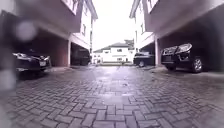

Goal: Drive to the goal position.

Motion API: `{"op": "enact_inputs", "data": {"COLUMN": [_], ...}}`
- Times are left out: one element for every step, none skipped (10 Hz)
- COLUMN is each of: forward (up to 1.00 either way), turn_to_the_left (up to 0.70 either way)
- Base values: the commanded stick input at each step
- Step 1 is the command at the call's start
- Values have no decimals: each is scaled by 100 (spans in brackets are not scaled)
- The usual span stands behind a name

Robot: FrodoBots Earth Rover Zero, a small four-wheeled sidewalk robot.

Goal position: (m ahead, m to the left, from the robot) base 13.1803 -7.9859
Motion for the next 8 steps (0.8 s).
{"op": "enact_inputs", "data": {"forward": [70, 70, 70, 70, 70, 70, 70, 70], "turn_to_the_left": [0, 0, 0, 0, 0, -6, -12, -22]}}
